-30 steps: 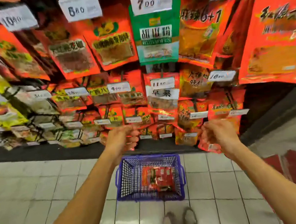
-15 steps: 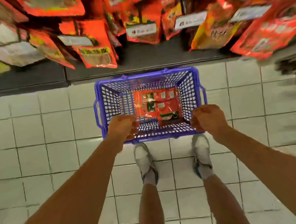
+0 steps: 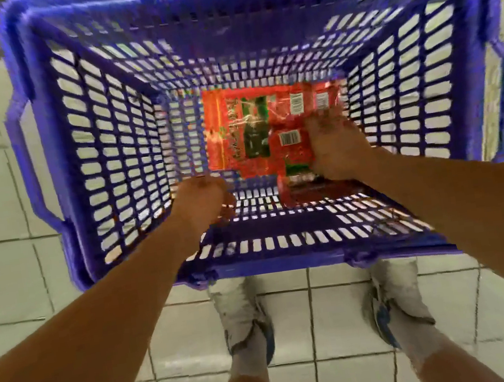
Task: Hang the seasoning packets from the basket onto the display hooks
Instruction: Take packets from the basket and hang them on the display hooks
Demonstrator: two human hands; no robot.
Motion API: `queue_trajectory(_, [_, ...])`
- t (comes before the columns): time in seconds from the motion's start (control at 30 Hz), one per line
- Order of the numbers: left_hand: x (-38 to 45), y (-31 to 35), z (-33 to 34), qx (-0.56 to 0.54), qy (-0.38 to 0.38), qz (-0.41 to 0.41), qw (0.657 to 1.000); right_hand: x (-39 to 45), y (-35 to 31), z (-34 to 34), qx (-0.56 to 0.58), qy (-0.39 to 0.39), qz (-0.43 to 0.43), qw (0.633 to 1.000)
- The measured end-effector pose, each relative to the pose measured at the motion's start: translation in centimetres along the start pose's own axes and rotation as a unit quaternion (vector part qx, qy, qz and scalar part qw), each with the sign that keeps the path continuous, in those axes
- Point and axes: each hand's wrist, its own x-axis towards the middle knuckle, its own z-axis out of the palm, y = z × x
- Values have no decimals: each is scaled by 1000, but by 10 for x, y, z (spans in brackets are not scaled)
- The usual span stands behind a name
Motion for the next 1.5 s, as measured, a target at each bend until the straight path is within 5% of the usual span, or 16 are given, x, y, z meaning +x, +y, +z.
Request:
queue_trajectory(0.1, [7,-6,10,-19,9,-6,1000,-4,-9,-6,-76,17,10,997])
queue_trajectory(0.3, [-7,10,11,-149,-111,-125,975,-60,-44,-33,47,277,-233,931])
queue_trajectory(0.4, [-13,12,4,-222,-74,-82,969,-76,-54,-28,72,244,-311,916])
queue_trajectory(0.53, [-6,8,-22,-208,37,-2,977,-58,-37,-11,138,157,-200,957])
queue_trajectory(0.63, [0,4,-42,-193,38,20,980,-19,-33,2,48,124,-83,988])
queue_trajectory(0.77, [7,8,-47,-209,10,26,978,37,-49,23,-50,38,-62,996])
queue_trajectory(0.97, [1,16,-54,-180,-3,40,983,39,-56,28,-104,58,-40,992])
queue_trajectory(1.13, [-30,19,-62,-177,-10,69,982,0,-38,-16,82,116,11,990])
queue_trajectory(1.27, [-67,24,-57,-206,-23,83,975,-54,-23,-69,334,148,113,924])
queue_trajectory(1.37, [-110,30,-47,-212,-35,93,972,-102,-18,-105,553,122,120,815])
queue_trajectory(1.5, [-182,42,-34,-226,-29,149,962,-174,-14,-155,571,136,61,807])
